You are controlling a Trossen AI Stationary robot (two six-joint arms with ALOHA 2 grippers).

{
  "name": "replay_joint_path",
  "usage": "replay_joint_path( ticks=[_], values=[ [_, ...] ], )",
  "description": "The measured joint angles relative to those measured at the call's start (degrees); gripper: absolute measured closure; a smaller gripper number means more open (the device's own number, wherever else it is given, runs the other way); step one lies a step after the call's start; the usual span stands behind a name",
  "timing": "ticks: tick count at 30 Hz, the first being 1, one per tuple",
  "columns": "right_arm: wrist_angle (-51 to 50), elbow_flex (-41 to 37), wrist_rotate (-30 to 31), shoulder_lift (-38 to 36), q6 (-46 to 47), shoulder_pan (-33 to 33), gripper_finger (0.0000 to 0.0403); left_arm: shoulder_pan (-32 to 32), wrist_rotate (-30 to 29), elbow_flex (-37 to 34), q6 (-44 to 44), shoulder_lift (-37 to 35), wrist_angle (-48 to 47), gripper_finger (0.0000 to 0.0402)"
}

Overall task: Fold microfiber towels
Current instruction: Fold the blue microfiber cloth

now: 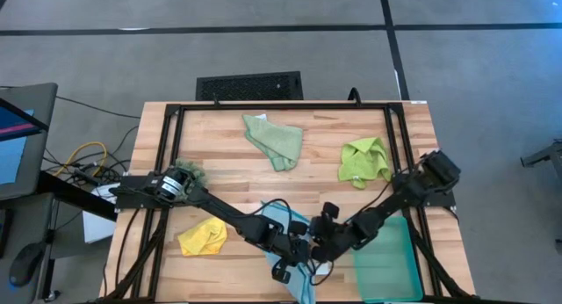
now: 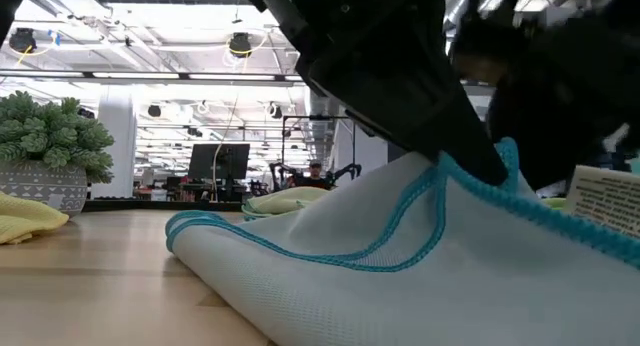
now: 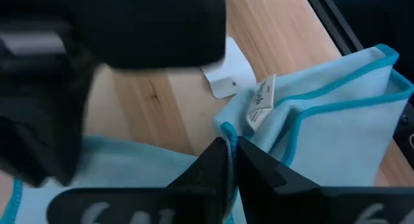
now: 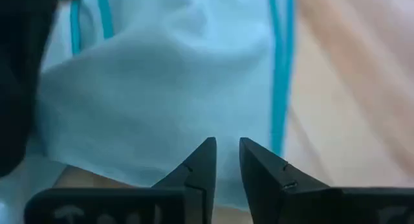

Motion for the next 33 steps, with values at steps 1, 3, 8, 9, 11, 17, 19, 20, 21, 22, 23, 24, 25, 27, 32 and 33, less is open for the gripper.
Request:
replay_joint_path(
  ticks=[1,3,8,9,11,17,19,20,21,22,23,24,25,27,32,33],
  values=[
    [-0.1,-0.08,-1.04,0.71,0.0,-0.46,0.0318,-0.06,-0.15,0.0,0.0,0.0,-0.12,0.0381],
    [-0.04,-0.04,-2.35,1.57,-0.01,-1.04,0.0328,-0.24,-0.72,0.0,-0.02,0.0,-0.5,0.0381],
    [-2.52,0.33,-3.33,2.07,0.47,-1.92,0.0352,-0.58,-1.16,0.0,-0.04,0.0,-1.97,0.0379],
    [-3.25,0.32,-3.44,1.97,0.49,-1.97,0.0356,-0.67,-1.29,0.0,-0.04,0.0,-2.47,0.0379],
    [-4.97,0.31,-3.37,1.52,0.91,-1.95,0.0364,-0.88,-1.56,0.0,-0.04,0.0,-4.09,0.0379],
    [-8.4,0.31,-3.41,1.42,2.01,-1.93,0.0381,-1.52,-1.77,0.0,-0.02,0.0,-5.77,0.0371],
    [-9.17,0.31,-3.28,1.42,2.01,-1.93,0.0381,-1.75,-0.9,0.0,-0.02,0.0,-5.87,0.0359],
    [-9.49,0.31,-3.24,1.4,2.03,-1.93,0.0381,-1.8,-0.55,0.0,0.06,0.0,-5.98,0.035],
    [-9.67,0.31,-3.22,1.4,2.03,-1.93,0.038,-1.84,-0.46,0.0,0.4,0.0,-6.2,0.034],
    [-9.83,0.29,-3.21,1.4,2.05,-1.87,0.0378,-1.84,-0.37,0.0,0.67,0.0,-6.57,0.0329],
    [-10.13,0.29,-3.17,1.4,2.13,-1.86,0.0377,-1.84,-0.38,0.0,0.95,0.0,-6.97,0.0317],
    [-10.57,0.29,-3.03,1.4,2.53,-1.85,0.0376,-1.82,-0.36,0.0,1.05,0.0,-7.45,0.0306],
    [-11.19,0.29,-2.86,1.39,3.24,-1.83,0.0376,-1.77,-0.36,0.0,1.03,0.0,-8.02,0.0294],
    [-12.85,0.29,-2.41,1.33,4.44,-1.82,0.0375,-1.77,-0.23,0.0,0.62,0.0,-9.08,0.0273],
    [-14.9,0.29,-0.92,1.31,5.59,-1.0,0.0375,-2.4,-5.48,0.0,2.08,0.0,-6.71,0.0245],
    [-14.91,0.29,-0.96,1.31,5.62,-0.82,0.0375,-2.6,-6.95,0.0,2.84,0.0,-5.87,0.0243]
  ],
)
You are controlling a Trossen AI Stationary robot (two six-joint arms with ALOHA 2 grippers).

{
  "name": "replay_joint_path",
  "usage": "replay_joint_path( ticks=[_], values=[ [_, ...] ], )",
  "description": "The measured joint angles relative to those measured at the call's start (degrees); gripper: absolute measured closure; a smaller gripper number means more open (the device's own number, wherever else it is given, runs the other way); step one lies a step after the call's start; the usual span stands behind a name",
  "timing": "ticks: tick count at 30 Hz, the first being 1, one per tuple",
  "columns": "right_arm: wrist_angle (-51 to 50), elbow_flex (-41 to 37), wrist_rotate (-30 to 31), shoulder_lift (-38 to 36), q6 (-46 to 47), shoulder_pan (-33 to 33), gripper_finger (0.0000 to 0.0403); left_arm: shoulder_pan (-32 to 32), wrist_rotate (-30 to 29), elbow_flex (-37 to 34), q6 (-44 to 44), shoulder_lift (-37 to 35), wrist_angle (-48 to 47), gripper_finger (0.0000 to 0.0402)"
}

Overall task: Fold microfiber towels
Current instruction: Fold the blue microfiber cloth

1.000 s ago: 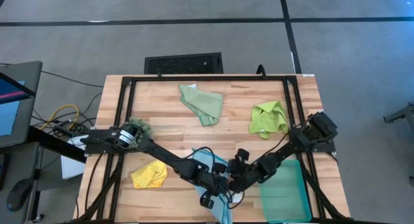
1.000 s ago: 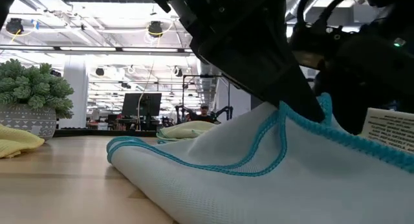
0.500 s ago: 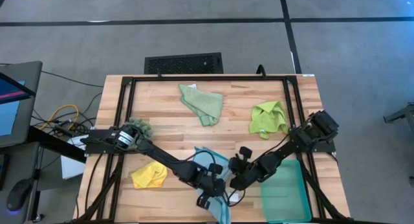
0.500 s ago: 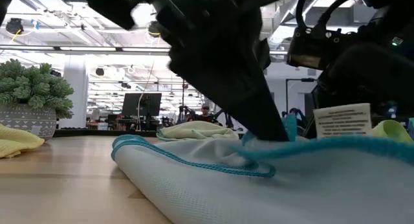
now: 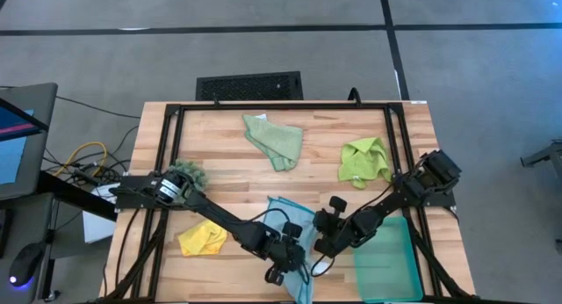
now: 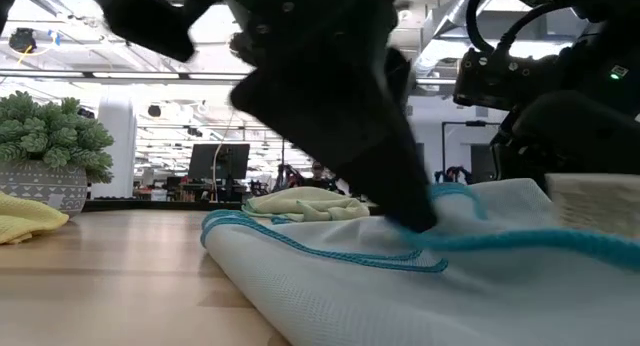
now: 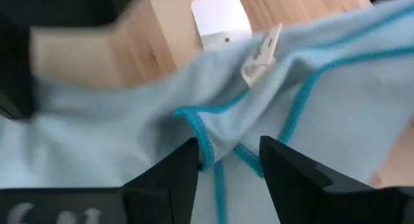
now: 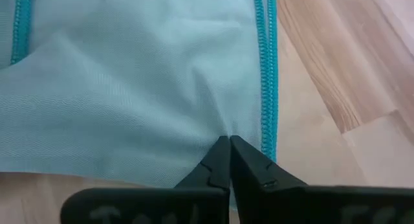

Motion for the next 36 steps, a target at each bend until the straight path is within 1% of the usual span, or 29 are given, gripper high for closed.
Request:
replay_joint_path(
  ticks=[2,6,9,13,17,24,26,28,34,36],
  values=[
    [-0.02,0.0,0.0,0.02,0.0,0.09,0.0375,-0.59,-1.48,0.0,1.96,0.0,1.49,0.0242],
    [-0.02,0.0,0.14,0.02,-0.02,0.39,0.0375,-1.91,-1.87,0.0,5.56,0.03,3.11,0.0242],
    [0.02,0.0,0.21,0.04,-0.02,0.42,0.0375,-2.52,-4.29,-0.05,5.96,0.79,3.45,0.0242],
    [0.05,-0.02,0.27,0.04,-0.02,0.46,0.0375,-2.5,-5.01,-0.04,5.89,0.85,3.79,0.0242],
    [0.05,-0.02,0.29,0.04,-0.04,0.46,0.0375,-2.49,-7.83,-0.05,5.9,0.85,5.18,0.0242],
    [0.05,-0.02,0.3,0.04,-0.09,0.46,0.0375,-2.37,-7.42,-1.95,5.78,0.85,6.3,0.0246],
    [0.05,-0.02,0.29,0.04,-0.1,0.46,0.0375,-2.59,-7.47,-2.29,6.43,0.84,6.93,0.026],
    [0.05,-0.02,0.31,0.04,-0.11,0.46,0.0375,-2.67,-7.59,-3.04,6.56,0.81,7.93,0.0282],
    [0.05,-0.02,0.34,0.04,-0.17,0.46,0.0375,-2.67,-7.84,-3.08,8.99,0.81,10.6,0.0378],
    [0.05,-0.02,0.36,0.04,-0.53,0.46,0.0375,-2.87,-10.33,-3.08,9.14,0.79,10.81,0.0394]
  ],
)
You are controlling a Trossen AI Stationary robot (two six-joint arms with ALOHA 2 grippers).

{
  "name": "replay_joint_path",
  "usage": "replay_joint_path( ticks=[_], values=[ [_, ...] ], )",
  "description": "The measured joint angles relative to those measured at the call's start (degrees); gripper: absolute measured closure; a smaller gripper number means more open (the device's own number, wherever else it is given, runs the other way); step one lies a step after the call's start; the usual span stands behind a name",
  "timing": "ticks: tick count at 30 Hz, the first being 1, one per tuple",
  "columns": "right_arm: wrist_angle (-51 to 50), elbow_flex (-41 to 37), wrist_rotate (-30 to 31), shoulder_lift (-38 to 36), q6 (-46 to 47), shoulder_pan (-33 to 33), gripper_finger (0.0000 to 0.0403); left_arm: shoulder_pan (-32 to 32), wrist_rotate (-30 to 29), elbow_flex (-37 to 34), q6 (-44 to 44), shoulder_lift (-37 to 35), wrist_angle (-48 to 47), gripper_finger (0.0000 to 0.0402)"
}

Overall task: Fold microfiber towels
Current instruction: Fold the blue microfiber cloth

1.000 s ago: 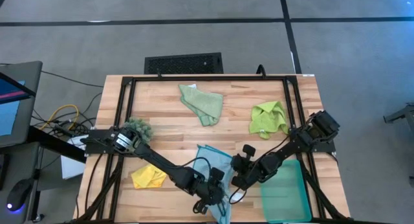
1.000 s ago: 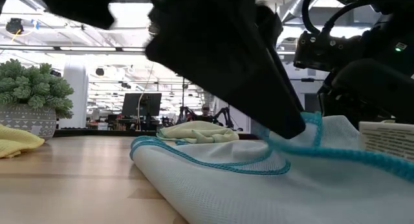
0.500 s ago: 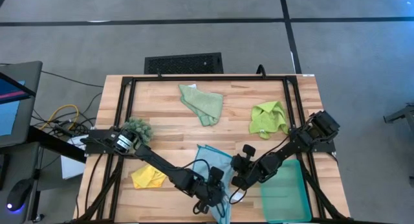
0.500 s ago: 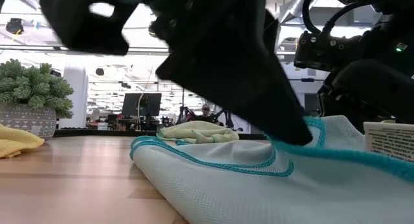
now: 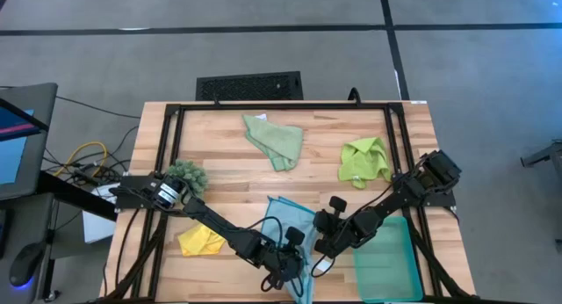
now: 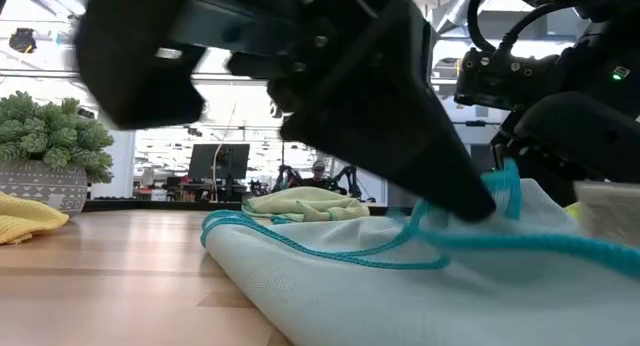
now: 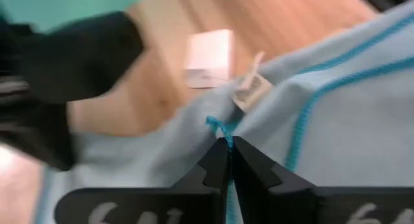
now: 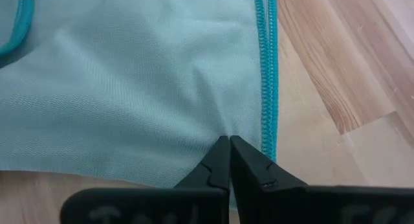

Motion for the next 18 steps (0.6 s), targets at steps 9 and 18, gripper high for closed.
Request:
replay_joint_path(
  ticks=[9,18],
  values=[
    [-15.38,-0.59,6.34,-9.04,4.95,2.93,0.0375,-2.63,-12.57,0.04,0.99,-0.92,-1.47,0.0398],
    [-19.19,-0.62,12.0,-13.27,10.31,6.81,0.0317,-2.74,-13.71,0.04,0.5,-0.97,-1.55,0.0399]
  ],
)
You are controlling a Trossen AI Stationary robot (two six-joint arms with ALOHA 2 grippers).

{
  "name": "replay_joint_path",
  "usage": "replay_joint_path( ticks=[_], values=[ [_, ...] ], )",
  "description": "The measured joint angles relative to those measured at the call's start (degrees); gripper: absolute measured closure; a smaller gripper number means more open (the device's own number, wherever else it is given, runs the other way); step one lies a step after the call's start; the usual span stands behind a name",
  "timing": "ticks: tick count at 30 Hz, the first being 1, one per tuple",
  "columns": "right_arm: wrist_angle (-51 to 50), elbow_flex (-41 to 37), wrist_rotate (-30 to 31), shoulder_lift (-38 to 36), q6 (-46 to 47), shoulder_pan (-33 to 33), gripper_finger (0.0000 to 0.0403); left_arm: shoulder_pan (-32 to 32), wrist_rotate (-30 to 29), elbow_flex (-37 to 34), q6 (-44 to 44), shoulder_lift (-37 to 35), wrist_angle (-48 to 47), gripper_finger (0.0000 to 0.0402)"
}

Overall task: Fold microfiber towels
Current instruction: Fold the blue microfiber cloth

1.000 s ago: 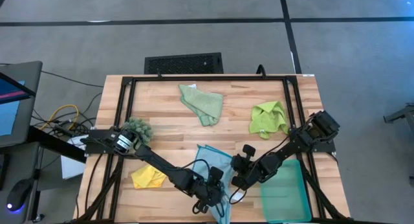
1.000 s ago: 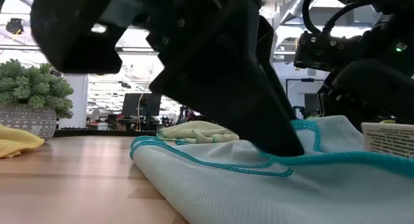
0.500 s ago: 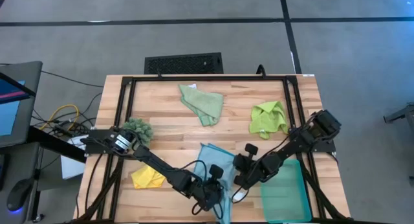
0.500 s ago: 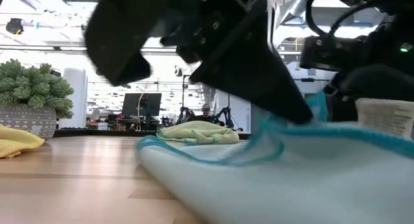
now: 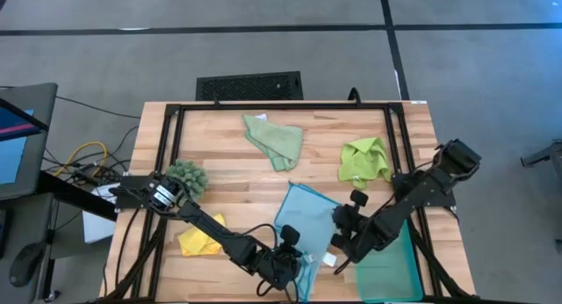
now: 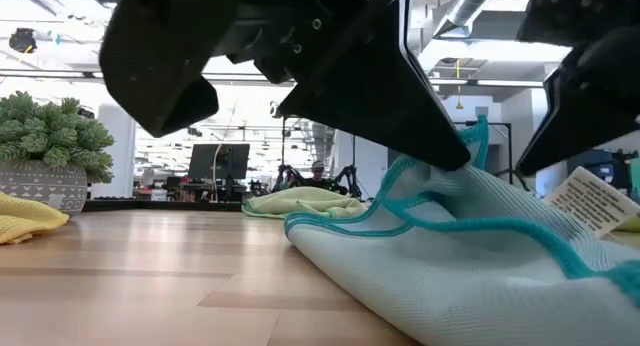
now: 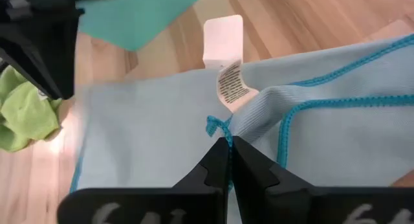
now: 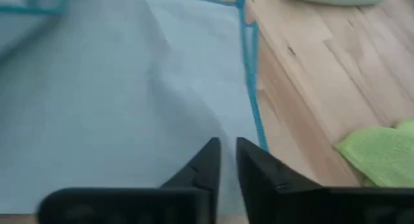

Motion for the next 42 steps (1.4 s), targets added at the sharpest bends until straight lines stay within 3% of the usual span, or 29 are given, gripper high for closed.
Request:
replay_joint_path(
  ticks=[7,11,16,23,30,36,42],
  values=[
    [3.38,0.09,0.23,-3.69,-3.1,1.08,0.0204,-0.44,-3.98,0.0,0.1,-0.02,-1.63,0.0401],
    [18.61,0.2,-0.98,-2.15,-12.98,1.78,0.017,-1.32,-6.43,0.0,0.14,-0.26,-3.01,0.0401],
    [38.41,0.31,-7.59,6.03,-23.42,0.84,0.0165,-1.75,-7.6,0.0,0.13,-0.28,-3.27,0.0401],
    [45.56,0.29,-12.63,10.69,-26.3,-3.23,0.0205,-1.7,-6.27,0.0,-0.08,-0.28,-3.25,0.0401],
    [47.31,0.29,-16.39,10.67,-29.03,-3.42,0.0315,-0.83,-4.08,0.0,-0.6,-0.28,-2.29,0.0394],
    [47.4,0.29,-17.22,10.67,-29.89,-3.4,0.0383,0.43,-2.8,0.02,-1.79,-0.3,-3.52,0.0318],
    [45.95,0.29,-17.21,10.59,-29.98,-3.42,0.039,0.07,-4.46,2.62,-18.05,-3.64,-27.16,0.0238]
  ],
)
